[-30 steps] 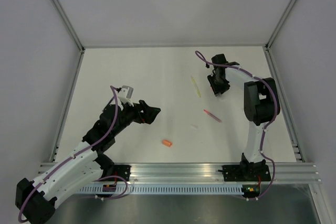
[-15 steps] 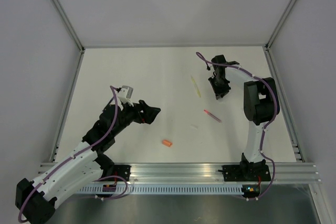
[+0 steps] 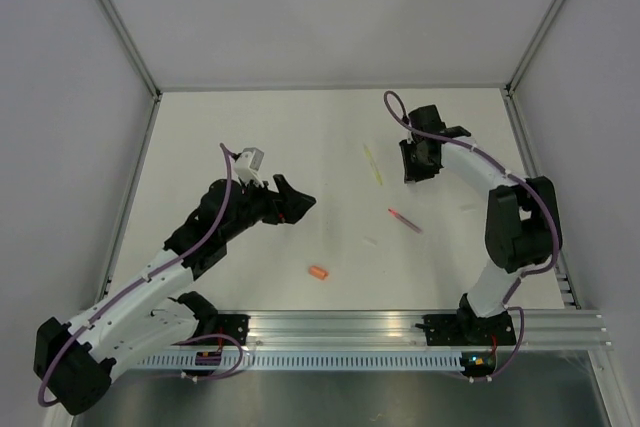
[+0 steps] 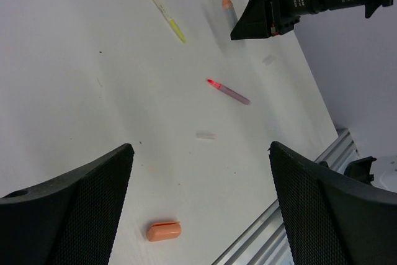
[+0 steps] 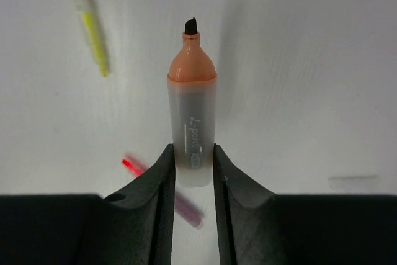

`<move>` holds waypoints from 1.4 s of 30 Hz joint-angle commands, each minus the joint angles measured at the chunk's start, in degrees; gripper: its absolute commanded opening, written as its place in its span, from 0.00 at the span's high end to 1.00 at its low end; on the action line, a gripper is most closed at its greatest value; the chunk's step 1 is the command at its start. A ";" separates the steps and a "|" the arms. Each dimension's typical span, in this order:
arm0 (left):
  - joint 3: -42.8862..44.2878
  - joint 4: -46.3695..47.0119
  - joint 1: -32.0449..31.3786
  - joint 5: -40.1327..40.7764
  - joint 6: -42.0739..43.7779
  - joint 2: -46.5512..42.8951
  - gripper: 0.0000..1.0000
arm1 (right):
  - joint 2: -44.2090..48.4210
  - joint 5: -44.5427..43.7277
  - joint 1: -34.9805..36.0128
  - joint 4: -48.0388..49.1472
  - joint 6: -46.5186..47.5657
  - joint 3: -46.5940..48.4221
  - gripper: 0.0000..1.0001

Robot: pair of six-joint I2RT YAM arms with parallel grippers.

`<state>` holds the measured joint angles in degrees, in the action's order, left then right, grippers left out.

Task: Insert the pens into the pen caps

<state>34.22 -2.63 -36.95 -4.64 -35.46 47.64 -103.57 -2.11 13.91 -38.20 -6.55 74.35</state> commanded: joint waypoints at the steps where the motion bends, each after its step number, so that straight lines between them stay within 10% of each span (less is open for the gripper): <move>1: 5.06 -0.01 0.30 -3.52 -5.13 3.76 0.06 | 9.77 5.09 4.18 7.07 -4.61 -2.97 1.00; 20: 9.99 9.57 0.30 -6.78 -6.46 14.15 0.13 | 34.93 6.33 34.68 32.22 -18.85 -23.28 1.00; 42: 6.39 14.32 0.21 -14.25 -8.13 14.24 0.58 | 34.93 2.46 39.09 36.96 -20.70 -23.46 1.00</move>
<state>40.84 8.49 -36.82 -16.05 -41.98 62.24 -70.17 1.21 52.66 -4.23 -26.17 50.48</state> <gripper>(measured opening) 0.434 0.316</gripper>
